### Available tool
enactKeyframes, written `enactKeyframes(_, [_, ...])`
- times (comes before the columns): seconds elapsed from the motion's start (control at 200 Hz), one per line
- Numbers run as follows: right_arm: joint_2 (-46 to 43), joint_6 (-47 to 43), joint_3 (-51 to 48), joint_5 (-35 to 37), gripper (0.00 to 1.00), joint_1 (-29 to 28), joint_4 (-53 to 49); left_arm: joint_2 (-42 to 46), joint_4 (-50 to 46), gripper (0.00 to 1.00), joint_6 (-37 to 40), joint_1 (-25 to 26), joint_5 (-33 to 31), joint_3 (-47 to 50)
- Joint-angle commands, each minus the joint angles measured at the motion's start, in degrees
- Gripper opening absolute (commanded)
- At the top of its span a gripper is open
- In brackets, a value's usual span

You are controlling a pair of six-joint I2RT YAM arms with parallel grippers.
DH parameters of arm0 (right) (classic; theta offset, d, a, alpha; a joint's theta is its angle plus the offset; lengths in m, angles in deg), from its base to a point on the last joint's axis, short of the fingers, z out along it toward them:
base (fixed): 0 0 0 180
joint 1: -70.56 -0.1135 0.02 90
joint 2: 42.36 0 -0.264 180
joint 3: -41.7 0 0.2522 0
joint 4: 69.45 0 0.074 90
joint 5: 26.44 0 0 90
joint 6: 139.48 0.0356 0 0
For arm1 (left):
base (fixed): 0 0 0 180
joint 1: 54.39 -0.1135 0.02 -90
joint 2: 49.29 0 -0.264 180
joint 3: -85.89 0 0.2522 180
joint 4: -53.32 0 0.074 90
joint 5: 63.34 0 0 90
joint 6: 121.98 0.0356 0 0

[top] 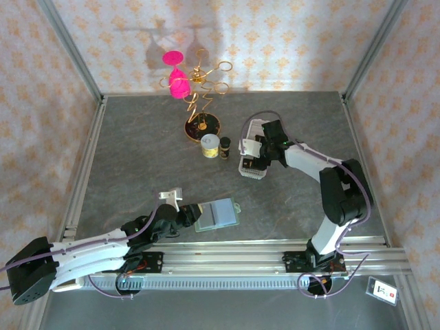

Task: Put the credit cards into the card holder

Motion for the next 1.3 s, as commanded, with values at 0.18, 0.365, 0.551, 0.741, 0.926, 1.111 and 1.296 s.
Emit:
enactKeyframes(0.18, [2.25,-2.37,1.09,5.62,0.76,-1.40,0.30,0.08,1.84,0.26,0.57,0.45,0.43,0.36])
enactKeyframes(0.365, [1.88,-2.91,1.98,5.80,0.55,-1.39,-0.67,-0.11,1.74,0.26,1.67,0.46,1.78,-0.16])
enactKeyframes(0.551, [1.50,-2.89,2.85,5.37,0.48,-1.42,-1.99,-0.41,1.46,0.26,0.98,0.40,1.63,-0.25])
enactKeyframes(0.741, [0.58,-2.57,2.91,5.55,0.46,-1.37,-2.46,-1.15,0.68,0.26,1.31,0.47,2.67,-1.38])
enactKeyframes(0.926, [-0.51,-2.46,2.25,5.72,0.45,-1.39,-2.31,-1.50,1.16,0.26,1.13,0.42,2.85,-1.12])
enactKeyframes(1.111, [-2.13,-2.11,1.43,5.60,0.44,-1.35,-1.41,-1.72,0.24,0.25,0.46,0.48,2.57,-1.12])
enactKeyframes(1.296, [-2.32,-1.84,1.37,5.42,0.42,-1.70,-1.92,-2.08,0.31,0.25,0.16,0.41,2.70,-1.18])
